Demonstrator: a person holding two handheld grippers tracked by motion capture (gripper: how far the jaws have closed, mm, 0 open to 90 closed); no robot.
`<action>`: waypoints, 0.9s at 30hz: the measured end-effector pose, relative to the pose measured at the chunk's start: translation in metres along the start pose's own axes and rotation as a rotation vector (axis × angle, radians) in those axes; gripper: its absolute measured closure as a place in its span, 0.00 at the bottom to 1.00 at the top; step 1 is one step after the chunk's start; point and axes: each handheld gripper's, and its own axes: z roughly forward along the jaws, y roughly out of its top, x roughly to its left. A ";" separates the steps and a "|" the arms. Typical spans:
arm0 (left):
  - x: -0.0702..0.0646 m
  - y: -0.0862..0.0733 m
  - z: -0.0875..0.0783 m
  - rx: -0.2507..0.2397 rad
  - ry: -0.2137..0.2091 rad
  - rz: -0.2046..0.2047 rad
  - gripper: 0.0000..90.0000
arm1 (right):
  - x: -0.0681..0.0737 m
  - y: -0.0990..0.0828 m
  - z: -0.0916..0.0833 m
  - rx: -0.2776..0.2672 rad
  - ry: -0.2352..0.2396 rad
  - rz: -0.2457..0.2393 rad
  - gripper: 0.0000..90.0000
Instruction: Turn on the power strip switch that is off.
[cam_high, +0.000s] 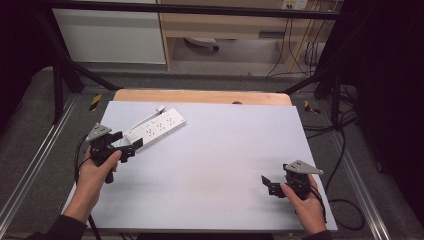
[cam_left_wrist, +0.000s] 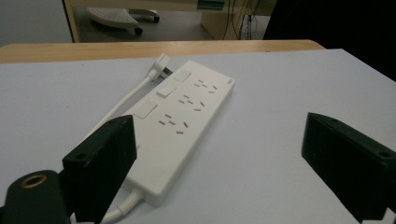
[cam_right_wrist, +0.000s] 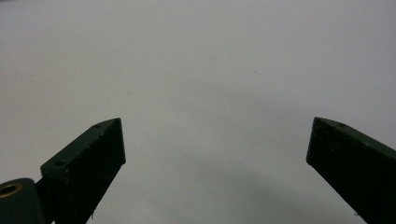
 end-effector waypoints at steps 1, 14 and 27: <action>-0.001 0.002 0.002 0.002 0.014 0.017 0.11 | 0.000 0.000 0.000 0.002 -0.002 -0.002 0.05; 0.009 0.021 0.026 0.013 0.064 0.041 0.12 | -0.005 -0.001 0.000 0.016 -0.021 0.018 0.05; 0.021 0.028 0.039 0.019 0.103 0.027 0.12 | -0.006 -0.002 0.001 0.018 -0.026 0.026 0.05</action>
